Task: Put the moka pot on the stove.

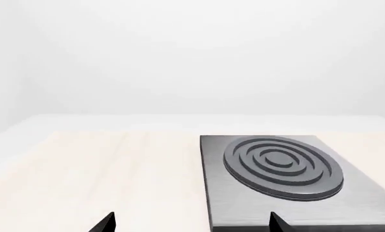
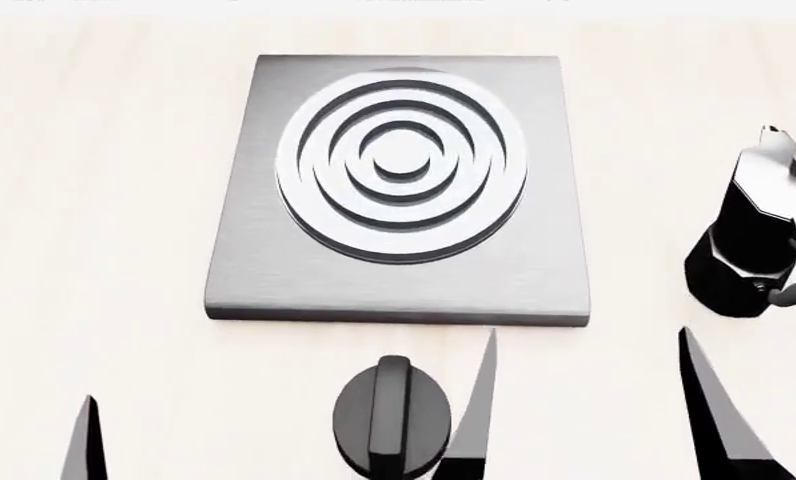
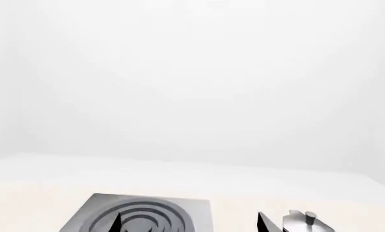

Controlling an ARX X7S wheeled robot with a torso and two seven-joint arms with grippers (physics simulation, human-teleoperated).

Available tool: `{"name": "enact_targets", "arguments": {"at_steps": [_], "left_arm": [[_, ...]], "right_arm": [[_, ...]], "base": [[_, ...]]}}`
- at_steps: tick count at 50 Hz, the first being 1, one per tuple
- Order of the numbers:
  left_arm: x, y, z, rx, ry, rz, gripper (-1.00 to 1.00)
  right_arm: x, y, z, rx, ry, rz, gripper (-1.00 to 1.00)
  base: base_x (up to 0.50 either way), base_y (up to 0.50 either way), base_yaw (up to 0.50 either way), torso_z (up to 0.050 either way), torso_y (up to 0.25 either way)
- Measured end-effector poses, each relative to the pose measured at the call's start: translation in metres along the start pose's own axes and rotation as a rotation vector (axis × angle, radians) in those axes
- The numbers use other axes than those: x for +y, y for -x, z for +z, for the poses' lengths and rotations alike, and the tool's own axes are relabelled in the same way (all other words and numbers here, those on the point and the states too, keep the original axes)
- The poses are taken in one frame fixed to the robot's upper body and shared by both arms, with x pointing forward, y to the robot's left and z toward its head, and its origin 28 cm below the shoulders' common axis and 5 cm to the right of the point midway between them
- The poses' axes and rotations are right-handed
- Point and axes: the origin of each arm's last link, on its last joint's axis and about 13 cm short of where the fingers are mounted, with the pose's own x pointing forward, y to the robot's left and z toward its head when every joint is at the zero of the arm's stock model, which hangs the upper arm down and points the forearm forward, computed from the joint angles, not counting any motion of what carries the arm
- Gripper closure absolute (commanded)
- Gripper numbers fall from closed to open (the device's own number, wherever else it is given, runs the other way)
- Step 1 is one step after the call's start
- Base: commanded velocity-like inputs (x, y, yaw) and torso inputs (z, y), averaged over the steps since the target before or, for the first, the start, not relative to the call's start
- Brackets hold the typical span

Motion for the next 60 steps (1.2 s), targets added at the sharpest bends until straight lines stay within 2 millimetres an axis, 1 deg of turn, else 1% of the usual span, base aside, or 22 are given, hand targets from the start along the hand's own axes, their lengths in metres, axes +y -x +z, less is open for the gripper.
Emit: {"name": "enact_targets", "arguments": {"at_steps": [9, 20, 31, 42, 51, 60], "left_arm": [[0.001, 0.001, 0.001, -0.005, 0.023, -0.003, -1.0], [0.001, 0.001, 0.0, -0.003, 0.037, -0.009, -1.0], [0.001, 0.0, -0.001, -0.002, 0.043, -0.007, -1.0], [0.002, 0.0, -0.002, 0.001, 0.045, -0.006, -1.0], [0.001, 0.0, -0.003, 0.004, 0.043, -0.006, -1.0], [0.0, 0.0, -0.004, 0.007, 0.041, -0.008, -1.0]], "right_arm": [[-0.011, -0.005, -0.002, 0.033, -0.014, -0.016, -1.0], [-0.042, -0.015, -0.001, 0.087, -0.031, -0.057, -1.0], [-0.073, -0.025, 0.0, 0.157, 0.009, -0.103, -1.0], [-0.1, -0.035, 0.002, 0.274, 0.107, -0.103, -1.0], [-0.117, -0.045, 0.0, 0.387, 0.16, -0.079, -1.0], [-0.129, -0.056, -0.002, 0.455, 0.171, -0.077, -1.0]], "base": [[0.0, 0.0, 0.0, 0.0, 0.0], [0.0, 0.0, 0.0, 0.0, 0.0], [0.0, 0.0, 0.0, 0.0, 0.0], [0.0, 0.0, 0.0, 0.0, 0.0], [0.0, 0.0, 0.0, 0.0, 0.0], [0.0, 0.0, 0.0, 0.0, 0.0]]}}
